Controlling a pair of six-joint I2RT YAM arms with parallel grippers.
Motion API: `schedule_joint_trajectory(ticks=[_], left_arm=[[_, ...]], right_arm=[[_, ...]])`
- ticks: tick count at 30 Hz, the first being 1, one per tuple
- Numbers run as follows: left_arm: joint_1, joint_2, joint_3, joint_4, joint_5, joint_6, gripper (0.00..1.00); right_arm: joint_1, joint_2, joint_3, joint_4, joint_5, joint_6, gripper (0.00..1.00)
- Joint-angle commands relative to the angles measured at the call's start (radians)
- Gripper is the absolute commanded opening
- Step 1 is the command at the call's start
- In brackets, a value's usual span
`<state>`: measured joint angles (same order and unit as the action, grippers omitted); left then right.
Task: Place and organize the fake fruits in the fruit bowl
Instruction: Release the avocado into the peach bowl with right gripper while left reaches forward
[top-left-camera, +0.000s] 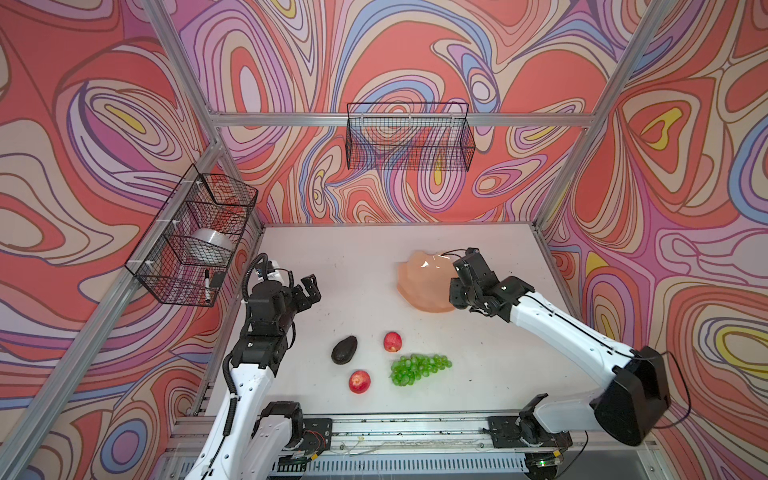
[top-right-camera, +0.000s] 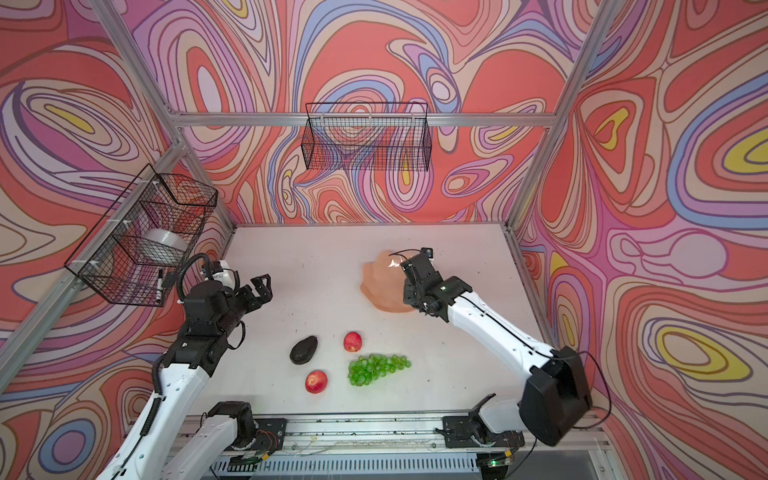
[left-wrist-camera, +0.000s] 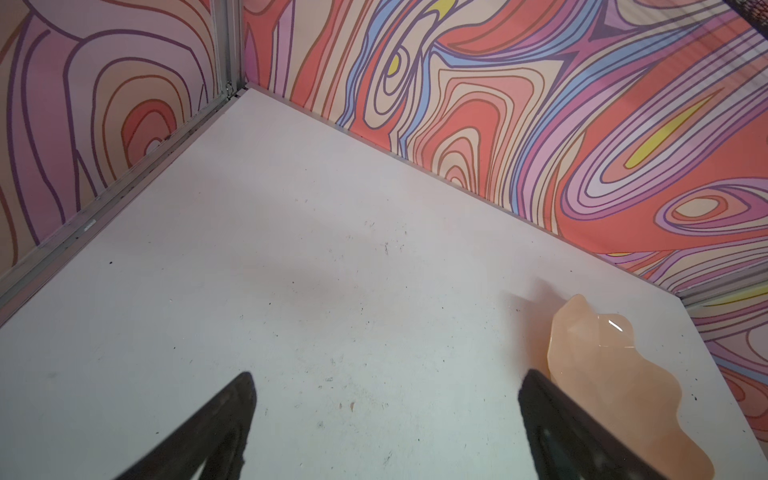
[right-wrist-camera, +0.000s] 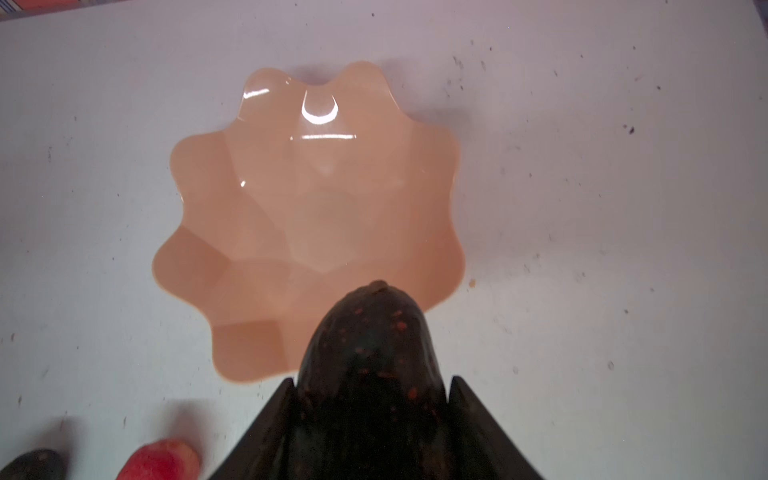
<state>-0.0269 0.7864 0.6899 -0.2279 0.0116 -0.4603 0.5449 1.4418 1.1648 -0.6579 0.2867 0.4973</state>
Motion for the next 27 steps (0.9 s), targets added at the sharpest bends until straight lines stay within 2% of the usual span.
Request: schedule_joint_trajectory(ticks=[1,5,10,16,19,22,27], left_arm=[[0.001,-0.055,0.02,-0.09,0.022,0.025,0.99],[0.001,-0.074,0.065,-0.215,0.09,0.062,0.97],[0.001,-0.009,0.153,-0.446,0.141,0.051,0.95],[-0.021,0.014,0.144,-0.541,0.207,-0.021,0.84],[-0.102,0.002,0.106,-0.553,0.136,-0.057,0.82],[-0.192,0.017,0.069,-0.539,0.081,-0.084,0.82],[-0.279,0.085,0.049,-0.508,0.065,-0.106,0.82]], right_arm=[[-0.032,0.148,0.093,0.118,-0.052,-0.122,0.49],[-0.067,0.306,0.188,0.179,-0.103,-0.153,0.49],[-0.073,0.46,0.275,0.206,-0.132,-0.175,0.48],[-0.083,0.567,0.312,0.238,-0.171,-0.173,0.48],[-0.084,0.593,0.31,0.246,-0.184,-0.163,0.49],[-0.084,0.604,0.305,0.253,-0.193,-0.152,0.55],[-0.087,0.557,0.315,0.25,-0.199,-0.151,0.74]])
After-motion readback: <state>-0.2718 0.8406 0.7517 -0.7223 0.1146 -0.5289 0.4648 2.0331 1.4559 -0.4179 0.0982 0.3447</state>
